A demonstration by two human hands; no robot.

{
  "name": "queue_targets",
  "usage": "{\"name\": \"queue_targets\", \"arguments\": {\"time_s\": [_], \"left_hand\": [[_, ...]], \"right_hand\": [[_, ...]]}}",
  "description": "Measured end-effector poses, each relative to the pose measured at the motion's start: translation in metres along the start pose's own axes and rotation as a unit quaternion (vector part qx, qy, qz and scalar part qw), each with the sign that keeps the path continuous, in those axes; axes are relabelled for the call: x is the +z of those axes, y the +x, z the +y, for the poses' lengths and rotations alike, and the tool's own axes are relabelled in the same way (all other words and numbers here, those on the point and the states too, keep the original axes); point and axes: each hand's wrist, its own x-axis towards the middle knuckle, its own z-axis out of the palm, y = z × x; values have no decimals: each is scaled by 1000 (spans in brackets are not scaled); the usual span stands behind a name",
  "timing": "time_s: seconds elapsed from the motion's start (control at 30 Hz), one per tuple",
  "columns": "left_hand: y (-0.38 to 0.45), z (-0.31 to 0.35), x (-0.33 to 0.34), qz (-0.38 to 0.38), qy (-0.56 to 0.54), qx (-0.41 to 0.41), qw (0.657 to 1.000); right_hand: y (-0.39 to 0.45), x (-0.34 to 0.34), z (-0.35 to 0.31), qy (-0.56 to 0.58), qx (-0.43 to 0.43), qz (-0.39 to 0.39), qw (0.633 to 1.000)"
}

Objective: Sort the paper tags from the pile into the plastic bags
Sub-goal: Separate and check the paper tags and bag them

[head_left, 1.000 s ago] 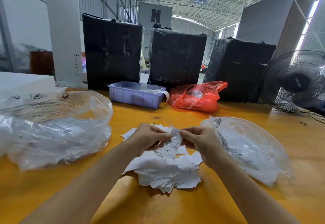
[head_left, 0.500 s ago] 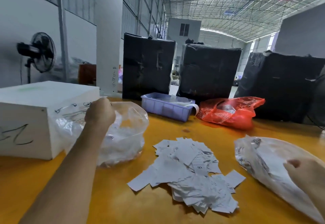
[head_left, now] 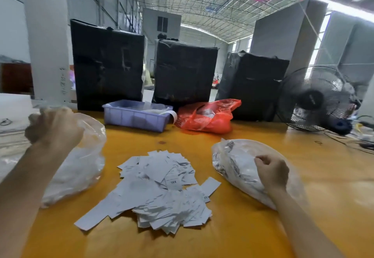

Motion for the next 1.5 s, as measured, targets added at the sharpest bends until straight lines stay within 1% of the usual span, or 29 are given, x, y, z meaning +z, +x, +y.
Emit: {"name": "queue_targets", "arguments": {"time_s": [0.03, 0.07, 0.13, 0.17, 0.23, 0.27, 0.3, 0.33, 0.37, 0.4, 0.43, 0.47, 0.53, 0.63, 0.7, 0.73, 0.77, 0.8, 0.83, 0.87, 0.9, 0.93, 1.0, 1.07, 1.13, 1.2, 1.3, 1.37, 1.5], "left_hand": [[-1, 9, 2, -10, -18, 14, 1000], [-5, 18, 5, -4, -30, 39, 999], [-22, 37, 5, 58, -36, 107, 992], [-36, 47, 4, 78, -50, 151, 984], [-66, 67, 1, 70, -114, 238, 962], [-79, 76, 2, 38, -162, 272, 948], [-92, 85, 4, -18, -216, 290, 932], [-104, 92, 5, -98, -276, 286, 912], [-115, 99, 5, -196, -335, 262, 884], [-125, 103, 6, -290, -389, 226, 845], [-131, 106, 10, -364, -429, 184, 806], [-135, 107, 14, -415, -450, 143, 777], [-135, 104, 23, -472, -472, 77, 741], [-130, 95, 32, -498, -509, -1, 702], [-127, 90, 35, -492, -515, -19, 702], [-126, 89, 37, -478, -516, -22, 710], [-123, 87, 39, -455, -516, -25, 725], [-121, 86, 41, -427, -514, -27, 744], [-119, 84, 43, -397, -512, -27, 761], [-116, 83, 45, -372, -515, -29, 772], [-114, 81, 47, -355, -525, -36, 773], [-113, 80, 49, -346, -540, -49, 766], [-112, 78, 53, -339, -567, -77, 747], [-113, 78, 56, -341, -582, -90, 732], [-115, 78, 58, -345, -594, -98, 720], [-116, 79, 59, -346, -599, -105, 715], [-116, 79, 62, -351, -599, -103, 712], [-115, 79, 64, -355, -597, -106, 712], [-115, 81, 64, -362, -604, -121, 699]], "right_hand": [[1, 0, -1, 23, -2, 35, 999], [2, -1, -4, 51, -7, 65, 997], [3, -2, -13, 143, -16, 93, 985], [2, -2, -20, 195, -15, 85, 977], [-4, -1, -38, 287, 8, 44, 957], [-9, 0, -49, 335, 25, 9, 942], [-17, 1, -61, 381, 43, -36, 923], [-26, 4, -72, 422, 57, -87, 901], [-36, 6, -81, 452, 66, -141, 878], [-46, 10, -90, 470, 69, -193, 858], [-56, 14, -98, 477, 66, -238, 843], [-65, 18, -104, 475, 63, -272, 835], [-80, 25, -112, 460, 60, -303, 832], [-93, 32, -113, 440, 56, -317, 838], [-96, 35, -113, 438, 54, -339, 831], [-96, 37, -113, 431, 51, -346, 832], [-96, 39, -112, 414, 44, -343, 842], [-95, 41, -109, 378, 30, -332, 864], [-94, 44, -105, 315, 5, -318, 894], [-93, 47, -101, 230, -30, -309, 922], [-94, 50, -96, 142, -65, -314, 937], [-96, 53, -91, 69, -90, -331, 937], [-103, 59, -87, -37, -128, -369, 920], [-109, 66, -87, -114, -164, -373, 906], [-111, 70, -90, -119, -155, -372, 907], [-111, 71, -89, -61, -126, -380, 914], [-108, 67, -89, 6, -110, -379, 919], [-104, 62, -87, 23, -102, -365, 925], [-96, 53, -77, 54, -124, -311, 941]]}}
